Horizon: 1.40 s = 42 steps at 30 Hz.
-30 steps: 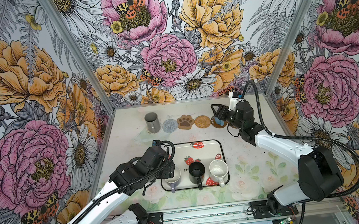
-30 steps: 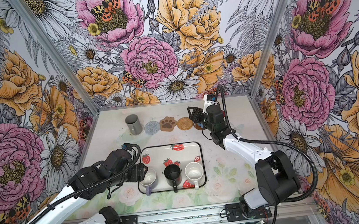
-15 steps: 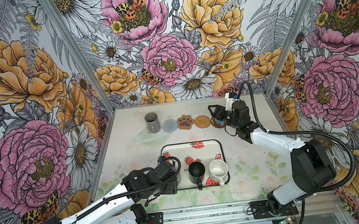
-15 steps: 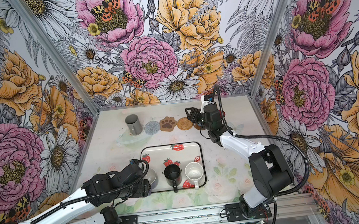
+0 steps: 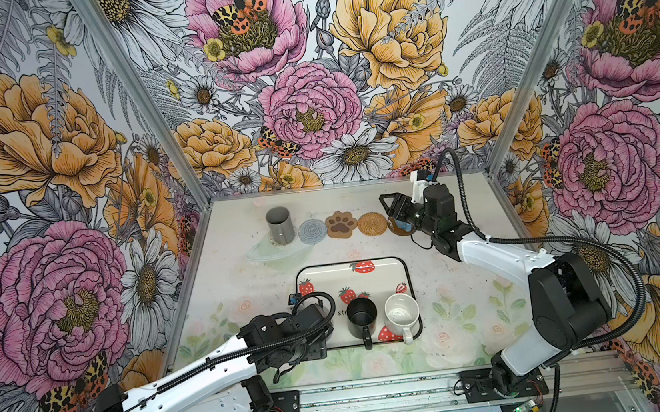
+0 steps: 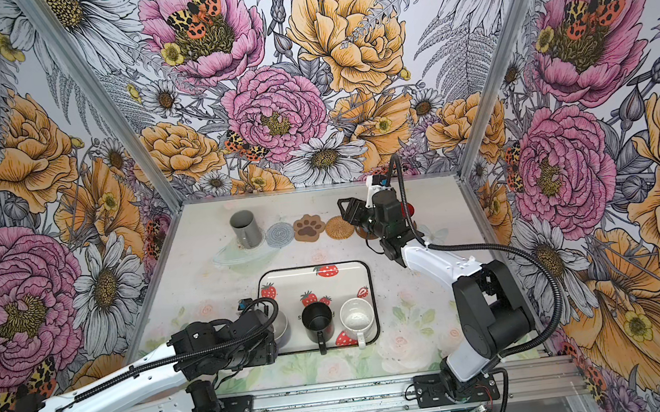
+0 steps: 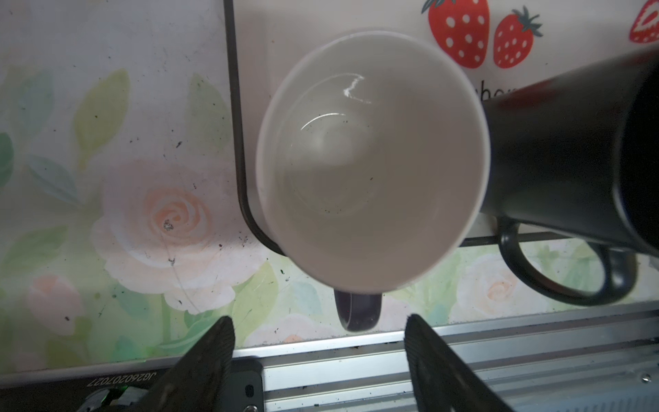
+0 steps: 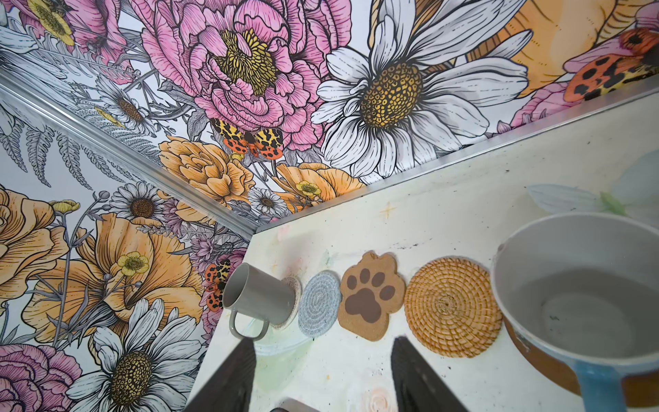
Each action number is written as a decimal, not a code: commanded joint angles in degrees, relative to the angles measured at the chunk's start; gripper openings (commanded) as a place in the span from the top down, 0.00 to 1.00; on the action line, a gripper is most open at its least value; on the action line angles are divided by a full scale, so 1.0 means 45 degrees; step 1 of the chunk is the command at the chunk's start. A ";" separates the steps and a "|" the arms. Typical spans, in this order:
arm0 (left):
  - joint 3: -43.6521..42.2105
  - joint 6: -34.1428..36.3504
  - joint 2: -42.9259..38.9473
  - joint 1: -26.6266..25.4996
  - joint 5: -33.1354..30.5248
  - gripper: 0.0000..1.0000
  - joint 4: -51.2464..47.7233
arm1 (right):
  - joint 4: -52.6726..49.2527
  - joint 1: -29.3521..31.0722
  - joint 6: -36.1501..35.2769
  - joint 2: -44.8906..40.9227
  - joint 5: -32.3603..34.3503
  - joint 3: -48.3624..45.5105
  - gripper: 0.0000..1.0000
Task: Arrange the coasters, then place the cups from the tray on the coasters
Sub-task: 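Lower the left gripper into the purple-handled white mug and grip it, then lift the purple-handled white mug off the tray with the left gripper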
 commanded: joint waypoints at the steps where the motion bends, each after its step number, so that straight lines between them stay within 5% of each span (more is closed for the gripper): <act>1: -0.0265 -0.0432 0.0282 -0.0130 -0.0493 0.23 0.0872 | 0.0195 0.0062 0.0027 0.0182 -0.0116 0.0483 0.37; 14: -0.0859 -0.0733 0.1540 -0.0104 -0.0867 0.26 0.2673 | 0.0040 0.0061 0.0056 0.0364 -0.0129 0.0624 0.37; 37: -0.1109 -0.0865 0.2312 -0.0104 -0.1160 0.74 0.3370 | -0.0038 0.0042 0.0186 0.0647 -0.0178 0.0762 0.37; 42: -0.1004 -0.0809 0.2118 -0.0129 -0.1258 1.00 0.3325 | -0.0038 0.0022 0.0202 0.0690 -0.0197 0.0780 0.37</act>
